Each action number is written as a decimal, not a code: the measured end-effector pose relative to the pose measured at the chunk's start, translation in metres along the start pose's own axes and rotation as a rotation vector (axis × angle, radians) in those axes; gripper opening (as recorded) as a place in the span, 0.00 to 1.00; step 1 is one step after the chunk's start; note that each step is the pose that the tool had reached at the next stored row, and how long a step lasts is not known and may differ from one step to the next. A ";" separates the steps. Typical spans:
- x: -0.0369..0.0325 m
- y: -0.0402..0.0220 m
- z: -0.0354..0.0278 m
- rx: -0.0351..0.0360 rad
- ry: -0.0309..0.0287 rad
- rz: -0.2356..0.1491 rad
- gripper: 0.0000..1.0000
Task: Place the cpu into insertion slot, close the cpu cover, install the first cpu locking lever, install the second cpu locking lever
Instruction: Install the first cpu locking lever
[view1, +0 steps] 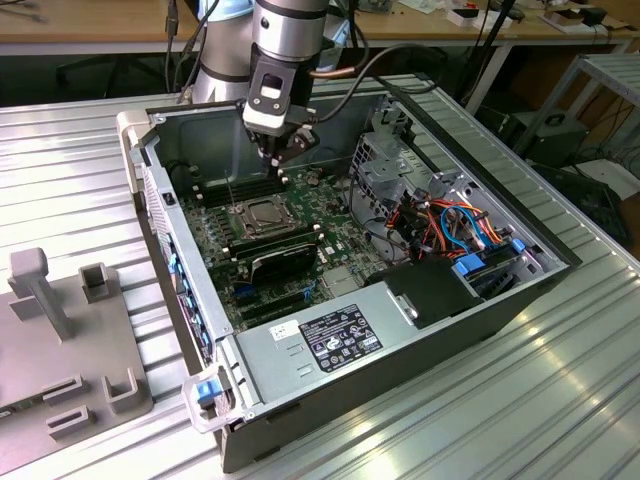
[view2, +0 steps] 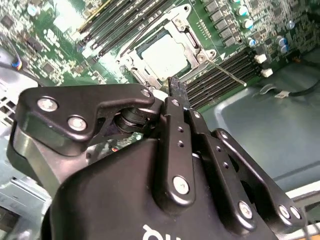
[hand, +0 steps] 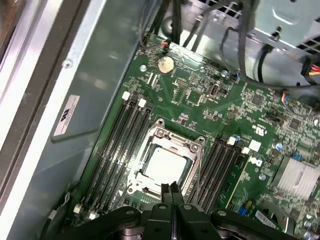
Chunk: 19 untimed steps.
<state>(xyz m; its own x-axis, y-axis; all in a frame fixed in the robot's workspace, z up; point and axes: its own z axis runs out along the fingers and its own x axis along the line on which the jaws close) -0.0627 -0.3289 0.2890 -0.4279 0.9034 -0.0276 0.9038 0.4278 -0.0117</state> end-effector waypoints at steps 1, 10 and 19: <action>0.0000 0.0000 0.0000 -0.0005 -0.0002 -0.018 0.11; 0.0000 0.0000 0.0000 -0.0078 -0.0033 -0.283 0.11; 0.0000 -0.0001 0.0001 -0.0137 -0.0075 -0.533 0.11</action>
<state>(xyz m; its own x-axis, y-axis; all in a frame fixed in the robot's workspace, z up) -0.0628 -0.3289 0.2889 -0.8275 0.5608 -0.0285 0.5613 0.8275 -0.0130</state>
